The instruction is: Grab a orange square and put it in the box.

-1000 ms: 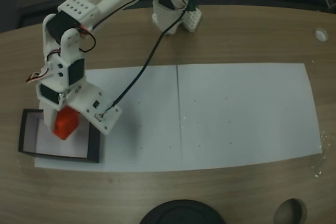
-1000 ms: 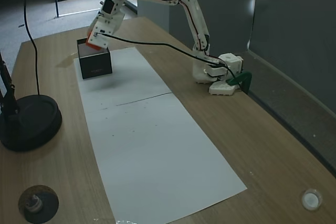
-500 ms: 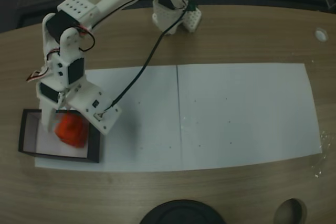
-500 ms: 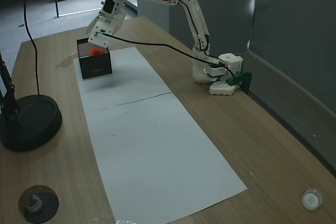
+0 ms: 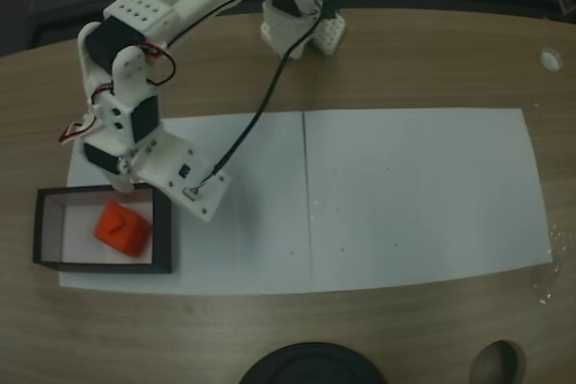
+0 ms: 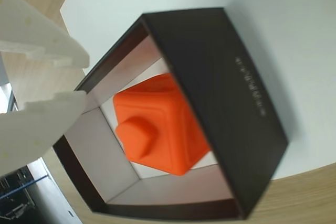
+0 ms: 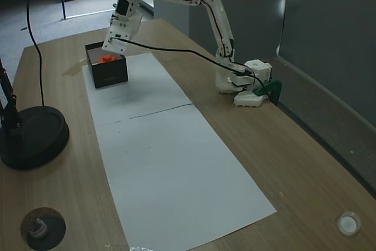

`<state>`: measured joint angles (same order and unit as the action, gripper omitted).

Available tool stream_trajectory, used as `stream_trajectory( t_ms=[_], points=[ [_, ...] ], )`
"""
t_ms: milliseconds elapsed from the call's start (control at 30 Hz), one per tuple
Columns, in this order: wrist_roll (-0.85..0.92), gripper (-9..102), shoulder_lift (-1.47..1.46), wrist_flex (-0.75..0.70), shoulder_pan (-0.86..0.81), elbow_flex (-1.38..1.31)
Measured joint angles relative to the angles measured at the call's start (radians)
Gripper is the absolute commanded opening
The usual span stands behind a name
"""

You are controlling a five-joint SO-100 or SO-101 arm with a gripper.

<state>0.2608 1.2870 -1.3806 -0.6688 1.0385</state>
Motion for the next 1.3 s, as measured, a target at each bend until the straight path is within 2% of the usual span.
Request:
stream_trajectory(
  t_ms=[367,467,600,1000,1300],
  points=[
    [-0.176,0,0.382,-0.331,0.33,-0.002],
    [-0.215,0,0.52,-0.339,0.397,0.023],
    [-0.218,0,0.735,-0.339,0.503,0.196],
    [-0.218,0,1.427,-0.021,0.554,0.977],
    [-0.218,0,1.701,0.018,0.561,1.163]
  ],
)
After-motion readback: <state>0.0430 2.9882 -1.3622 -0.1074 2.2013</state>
